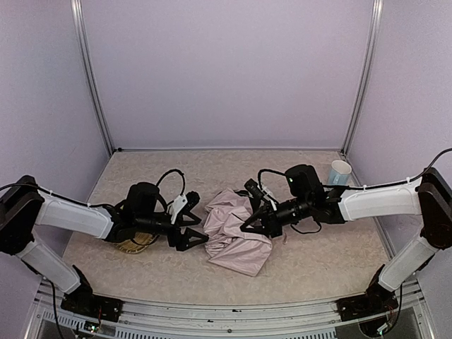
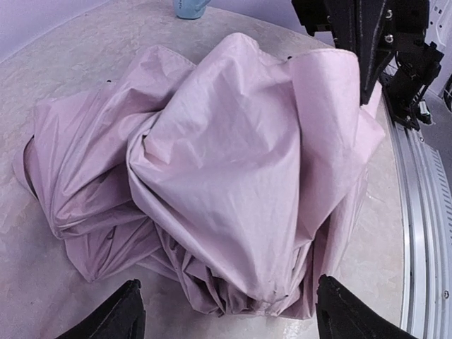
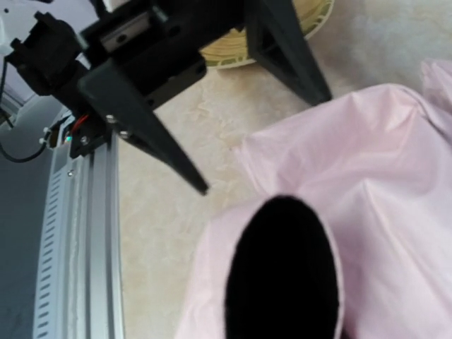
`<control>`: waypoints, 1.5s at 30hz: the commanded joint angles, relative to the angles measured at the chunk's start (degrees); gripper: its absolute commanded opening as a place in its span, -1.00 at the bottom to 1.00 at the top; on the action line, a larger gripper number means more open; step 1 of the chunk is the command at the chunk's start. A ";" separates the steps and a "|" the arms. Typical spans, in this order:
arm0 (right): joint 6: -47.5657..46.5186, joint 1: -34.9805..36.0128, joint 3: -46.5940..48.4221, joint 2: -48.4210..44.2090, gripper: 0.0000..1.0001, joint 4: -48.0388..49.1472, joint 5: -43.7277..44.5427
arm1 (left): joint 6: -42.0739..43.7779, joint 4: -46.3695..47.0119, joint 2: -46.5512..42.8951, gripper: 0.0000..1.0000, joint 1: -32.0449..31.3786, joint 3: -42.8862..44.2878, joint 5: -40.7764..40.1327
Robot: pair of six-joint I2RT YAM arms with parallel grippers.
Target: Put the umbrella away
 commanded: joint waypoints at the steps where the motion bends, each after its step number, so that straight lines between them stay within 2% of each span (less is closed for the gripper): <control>1: 0.95 0.80 3.26 -0.57 -1.00 2.76 -5.22 | 0.01 5.93 3.02 0.61 -1.04 0.00 -5.51; 4: 1.79 1.84 5.11 0.33 -1.00 5.99 -10.09 | 0.00 6.90 10.29 0.52 -0.77 4.55 -7.79; 7: 3.62 2.04 6.03 0.91 -1.00 9.83 -13.39 | -0.26 7.27 15.13 0.49 -0.87 8.94 -3.92; 11: 7.09 2.06 5.69 2.11 -1.00 14.96 -13.76 | -0.42 11.23 17.68 0.42 -1.64 9.44 1.33; 13: 8.52 2.02 5.74 2.92 -1.00 16.75 -12.40 | -1.28 12.56 19.14 0.22 -1.85 9.86 3.26; 20: 13.56 1.09 7.36 5.11 -1.00 24.29 -7.60 | -2.84 14.79 23.07 -0.76 -1.73 10.91 7.38; 23: 16.46 -1.25 7.94 6.20 -1.00 27.94 -2.77 | -1.85 14.00 24.26 -0.97 -1.49 11.39 8.62; 28: 20.88 -6.80 9.54 13.80 -1.00 31.92 1.77 | 0.01 11.73 26.32 -1.00 -1.01 12.49 11.72; 31: 22.41 -8.26 14.20 21.44 -1.00 28.97 -0.84 | 1.59 9.12 27.12 -1.00 -0.87 13.68 12.32; 37: 25.96 -10.27 16.54 33.08 -1.00 35.49 -5.58 | 4.81 5.16 27.96 -1.00 -0.48 14.44 13.32; 43: 24.02 -10.80 21.27 43.56 -1.00 33.15 -11.48 | 7.23 1.95 27.22 -1.00 -0.60 14.18 12.67; 45: 23.76 -10.76 20.59 45.48 -1.00 34.34 -12.53 | 8.16 -0.49 26.37 -0.90 -0.49 14.61 10.94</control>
